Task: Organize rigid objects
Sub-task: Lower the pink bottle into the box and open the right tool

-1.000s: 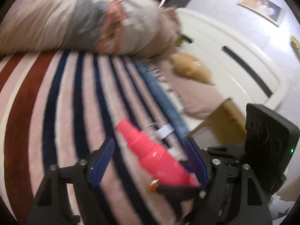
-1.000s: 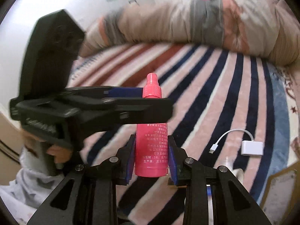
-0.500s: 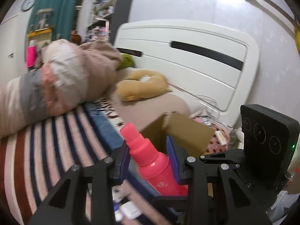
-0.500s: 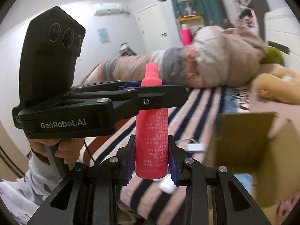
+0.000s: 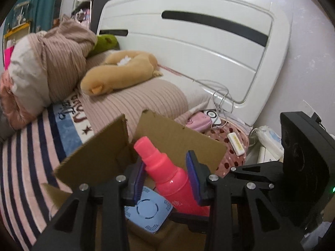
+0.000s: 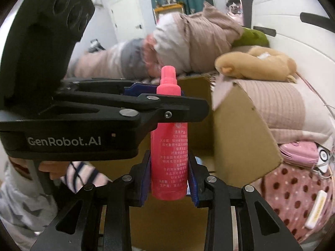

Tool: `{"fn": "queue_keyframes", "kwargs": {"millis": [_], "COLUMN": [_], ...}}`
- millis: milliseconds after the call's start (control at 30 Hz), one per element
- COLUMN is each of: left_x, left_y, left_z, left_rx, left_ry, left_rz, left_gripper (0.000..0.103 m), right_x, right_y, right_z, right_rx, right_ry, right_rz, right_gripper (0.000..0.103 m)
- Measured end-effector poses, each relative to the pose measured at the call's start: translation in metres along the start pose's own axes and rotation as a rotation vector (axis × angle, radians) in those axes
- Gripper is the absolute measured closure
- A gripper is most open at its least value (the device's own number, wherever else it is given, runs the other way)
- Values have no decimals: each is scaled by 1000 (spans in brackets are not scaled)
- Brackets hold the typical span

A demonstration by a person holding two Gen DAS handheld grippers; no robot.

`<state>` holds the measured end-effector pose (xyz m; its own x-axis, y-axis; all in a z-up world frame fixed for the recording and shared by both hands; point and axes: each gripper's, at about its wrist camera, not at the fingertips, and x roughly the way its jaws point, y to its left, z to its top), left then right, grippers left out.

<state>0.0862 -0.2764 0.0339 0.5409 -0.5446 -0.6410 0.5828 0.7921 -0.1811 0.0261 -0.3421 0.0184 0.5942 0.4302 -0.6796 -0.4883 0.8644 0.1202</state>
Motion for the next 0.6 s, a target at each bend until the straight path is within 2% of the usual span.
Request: {"fn": "queue_keyframes", "kwargs": {"millis": [133, 267, 367, 400, 467, 600], "left_x": [12, 15, 11, 10, 10, 5], "left_y": [-4, -7, -11, -11, -8, 0], "left_z": [0, 1, 2, 3, 3, 1], "left_rx": [8, 66, 177, 197, 181, 131], "left_ry": [15, 3, -44, -41, -14, 9], "left_rz": [13, 118, 212, 209, 174, 149], "left_gripper": [67, 61, 59, 56, 40, 36], "right_x": [2, 7, 14, 15, 14, 8], "right_y": [-6, -8, -12, -12, -13, -11], "right_z": [-6, -7, -4, -3, -3, -1], "right_rx": [-5, 2, 27, 36, 48, 59], "right_ry": [23, 32, 40, 42, 38, 27], "right_rz": [-64, -100, -95, -98, -111, -129], "right_gripper": [75, 72, 72, 72, 71, 65]}}
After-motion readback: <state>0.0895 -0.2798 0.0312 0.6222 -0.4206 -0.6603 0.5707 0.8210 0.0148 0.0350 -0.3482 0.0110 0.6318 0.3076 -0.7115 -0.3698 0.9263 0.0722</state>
